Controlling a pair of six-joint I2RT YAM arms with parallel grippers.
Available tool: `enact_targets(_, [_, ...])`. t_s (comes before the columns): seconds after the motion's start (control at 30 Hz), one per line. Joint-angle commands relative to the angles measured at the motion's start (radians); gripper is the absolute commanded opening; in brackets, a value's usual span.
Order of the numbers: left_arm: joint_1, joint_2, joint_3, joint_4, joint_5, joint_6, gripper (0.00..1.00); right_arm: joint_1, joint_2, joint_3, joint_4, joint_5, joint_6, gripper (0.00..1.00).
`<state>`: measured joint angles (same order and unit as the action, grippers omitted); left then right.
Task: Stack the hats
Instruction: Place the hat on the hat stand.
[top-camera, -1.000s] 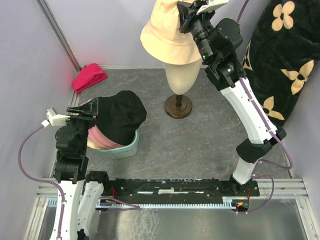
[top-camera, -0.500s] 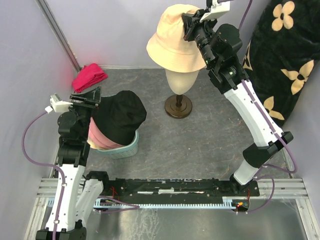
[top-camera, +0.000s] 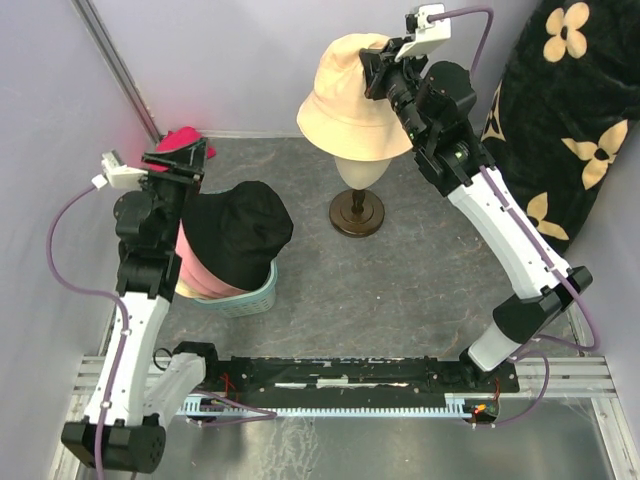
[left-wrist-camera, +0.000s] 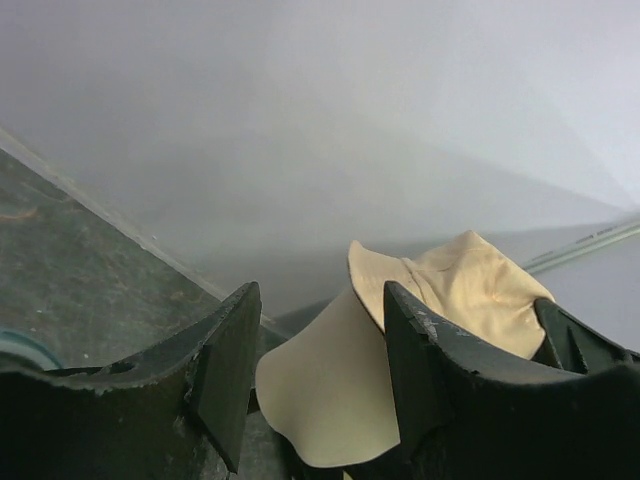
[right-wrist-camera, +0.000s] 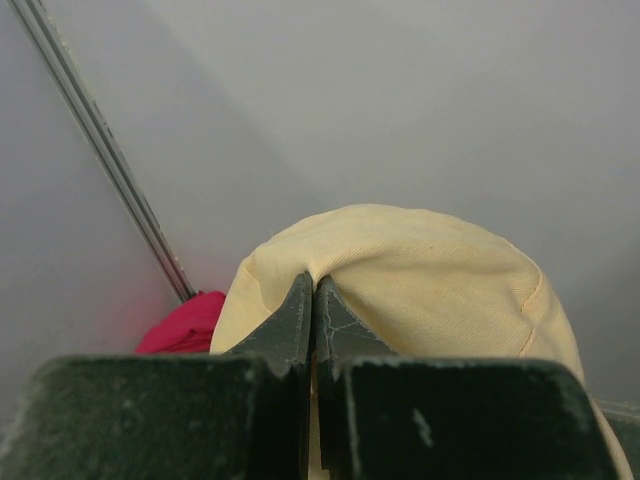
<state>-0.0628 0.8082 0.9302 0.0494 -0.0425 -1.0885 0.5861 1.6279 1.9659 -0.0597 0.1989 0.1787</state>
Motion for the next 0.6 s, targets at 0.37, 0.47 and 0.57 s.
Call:
enact_targets(0.37, [-0.231, 0.323, 0.244, 0.194, 0.039, 0.036, 0.62, -0.003, -0.110, -0.113, 0.074, -0.027, 0.025, 0.02])
enact_targets(0.47, [-0.257, 0.372, 0.267, 0.217, 0.048, 0.031, 0.63, -0.004, -0.116, -0.128, 0.067, -0.029, 0.029, 0.02])
enact_targets(0.57, [-0.274, 0.414, 0.286, 0.236, 0.056, 0.029, 0.64, -0.005, -0.120, -0.144, 0.063, -0.027, 0.031, 0.02])
